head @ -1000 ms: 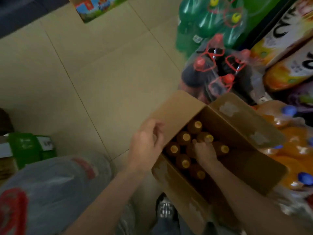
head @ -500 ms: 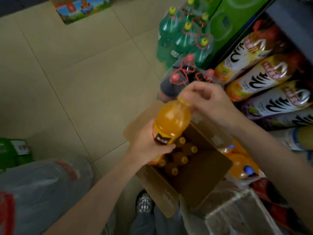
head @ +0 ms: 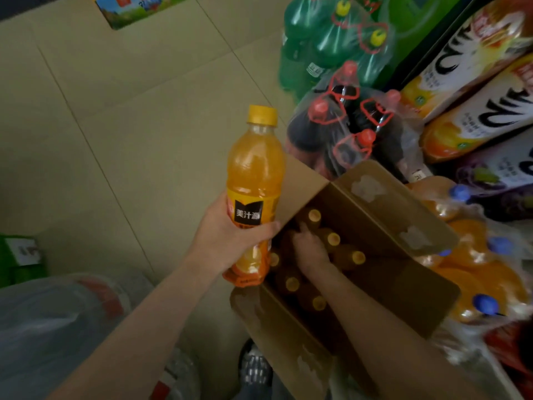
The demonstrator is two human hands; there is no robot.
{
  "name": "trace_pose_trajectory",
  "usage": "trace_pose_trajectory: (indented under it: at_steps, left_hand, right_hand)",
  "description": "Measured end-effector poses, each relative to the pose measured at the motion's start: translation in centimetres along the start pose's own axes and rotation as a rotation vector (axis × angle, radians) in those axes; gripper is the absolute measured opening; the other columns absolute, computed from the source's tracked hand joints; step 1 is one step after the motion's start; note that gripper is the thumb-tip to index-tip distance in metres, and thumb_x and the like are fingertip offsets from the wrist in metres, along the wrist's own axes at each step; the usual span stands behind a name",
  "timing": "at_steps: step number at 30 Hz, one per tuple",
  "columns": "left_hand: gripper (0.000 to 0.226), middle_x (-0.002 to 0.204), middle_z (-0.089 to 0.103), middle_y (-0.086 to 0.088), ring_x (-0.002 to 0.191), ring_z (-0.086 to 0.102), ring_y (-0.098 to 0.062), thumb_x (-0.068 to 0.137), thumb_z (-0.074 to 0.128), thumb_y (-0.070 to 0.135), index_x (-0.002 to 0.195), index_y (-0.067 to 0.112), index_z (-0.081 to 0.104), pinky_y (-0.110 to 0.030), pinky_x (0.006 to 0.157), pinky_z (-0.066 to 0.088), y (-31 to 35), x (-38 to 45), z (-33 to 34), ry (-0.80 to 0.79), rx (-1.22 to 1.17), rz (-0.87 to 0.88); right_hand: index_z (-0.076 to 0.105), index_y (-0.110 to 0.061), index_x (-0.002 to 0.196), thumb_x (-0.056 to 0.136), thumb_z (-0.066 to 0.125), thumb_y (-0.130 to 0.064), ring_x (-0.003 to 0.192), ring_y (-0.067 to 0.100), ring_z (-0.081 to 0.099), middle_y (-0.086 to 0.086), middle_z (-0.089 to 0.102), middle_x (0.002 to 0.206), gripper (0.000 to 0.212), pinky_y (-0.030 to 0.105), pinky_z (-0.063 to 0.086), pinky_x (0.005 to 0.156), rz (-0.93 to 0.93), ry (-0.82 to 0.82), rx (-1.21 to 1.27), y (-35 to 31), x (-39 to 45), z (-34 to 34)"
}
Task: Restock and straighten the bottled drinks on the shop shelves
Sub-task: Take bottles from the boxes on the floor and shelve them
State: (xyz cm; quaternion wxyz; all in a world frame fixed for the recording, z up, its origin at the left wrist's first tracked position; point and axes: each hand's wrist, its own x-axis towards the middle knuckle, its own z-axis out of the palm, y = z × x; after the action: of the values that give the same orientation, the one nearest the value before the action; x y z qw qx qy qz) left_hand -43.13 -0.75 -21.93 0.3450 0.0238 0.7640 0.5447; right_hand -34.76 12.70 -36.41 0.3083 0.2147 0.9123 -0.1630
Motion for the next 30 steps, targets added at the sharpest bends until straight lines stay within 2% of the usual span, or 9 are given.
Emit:
trace_pose_trajectory:
  at_steps: [3,6,10,13,16,19,24,26,30]
  left_hand:
    - [0.033,0.059,0.066,0.011,0.050,0.061,0.003,0.067,0.077,0.001,0.089,0.014,0.056,-0.008,0.044,0.044,1.3,-1.3,1.4,0.008,-0.069,-0.026]
    - [0.033,0.075,0.067,0.007,0.058,0.062,0.000,0.064,0.081,0.011,0.088,0.019,0.059,-0.014,0.051,0.046,6.4,-3.7,2.2,-0.024,-0.060,-0.029]
    - [0.035,0.075,0.064,0.006,0.063,0.060,0.000,0.065,0.082,0.009,0.085,0.021,0.056,-0.015,0.056,0.045,19.6,-8.2,2.8,-0.155,-0.045,0.059]
    - [0.066,0.070,0.066,0.002,0.060,0.061,-0.007,0.040,0.093,0.040,0.090,0.013,0.060,-0.017,0.058,0.049,31.2,-13.0,3.0,-0.241,-0.071,0.176]
    - [0.060,0.069,0.067,-0.001,0.068,0.061,-0.021,0.045,0.090,0.037,0.089,0.009,0.059,-0.019,0.060,0.051,42.6,-17.6,3.6,-0.322,-0.046,0.301]
    - [0.059,0.081,0.067,-0.004,0.072,0.062,-0.015,0.053,0.087,0.038,0.095,0.009,0.057,-0.022,0.065,0.052,52.5,-22.5,5.6,-0.429,-0.013,0.495]
    - [0.036,0.085,0.064,0.006,0.069,0.060,0.002,0.074,0.073,0.004,0.102,0.014,0.053,-0.007,0.059,0.045,63.1,-30.6,12.2,-0.562,0.055,0.819]
    - [0.045,0.093,0.063,0.008,0.083,0.059,-0.003,0.069,0.080,0.013,0.102,0.025,0.051,-0.011,0.070,0.046,65.6,-32.2,14.9,-0.607,0.143,0.938]
    - [0.085,0.113,0.052,0.002,0.119,0.042,-0.021,0.053,0.080,0.052,0.126,0.028,0.044,-0.042,0.099,0.040,68.9,-33.0,20.3,-0.557,0.403,1.126]
  right_hand:
    - [0.052,-0.015,0.118,0.087,0.059,-0.016,0.107,0.028,0.053,0.009,0.035,0.133,0.032,0.037,0.046,0.092,-0.006,0.059,0.134,0.9,-3.8,-3.7]
    - [0.049,-0.012,0.117,0.077,0.069,-0.023,0.109,0.028,0.050,0.009,0.044,0.120,0.045,0.036,0.042,0.090,-0.034,0.160,0.218,2.0,-9.9,-13.0]
    - [0.056,-0.011,0.103,0.071,0.070,-0.030,0.102,0.024,0.052,0.007,0.055,0.104,0.040,0.031,0.040,0.081,-0.080,0.245,0.172,2.9,-21.7,-31.1]
    - [0.049,-0.021,0.089,0.063,0.065,-0.045,0.090,0.015,0.049,-0.002,0.050,0.092,0.040,0.024,0.032,0.069,-0.077,0.340,0.186,2.8,-33.9,-43.8]
    - [0.046,-0.025,0.083,0.060,0.065,-0.046,0.083,0.011,0.048,-0.007,0.050,0.087,0.036,0.022,0.034,0.065,-0.041,0.596,0.234,3.6,-46.2,-54.4]
    - [0.052,-0.023,0.083,0.060,0.068,-0.036,0.072,0.003,0.050,-0.007,0.055,0.082,0.031,0.017,0.038,0.062,0.027,0.945,0.282,5.1,-57.4,-62.2]
    - [0.059,-0.010,0.103,0.078,0.072,-0.023,0.079,0.014,0.054,0.007,0.061,0.092,0.031,0.023,0.039,0.073,0.132,1.467,0.279,9.3,-69.3,-68.2]
    - [0.058,-0.005,0.113,0.084,0.067,-0.021,0.089,0.025,0.056,0.013,0.061,0.101,0.035,0.023,0.034,0.075,0.230,1.538,0.204,11.8,-71.7,-68.4]
    - [0.054,0.001,0.117,0.087,0.063,-0.017,0.094,0.031,0.055,0.017,0.054,0.108,0.037,0.025,0.035,0.079,0.383,1.572,0.071,16.6,-74.3,-66.5]
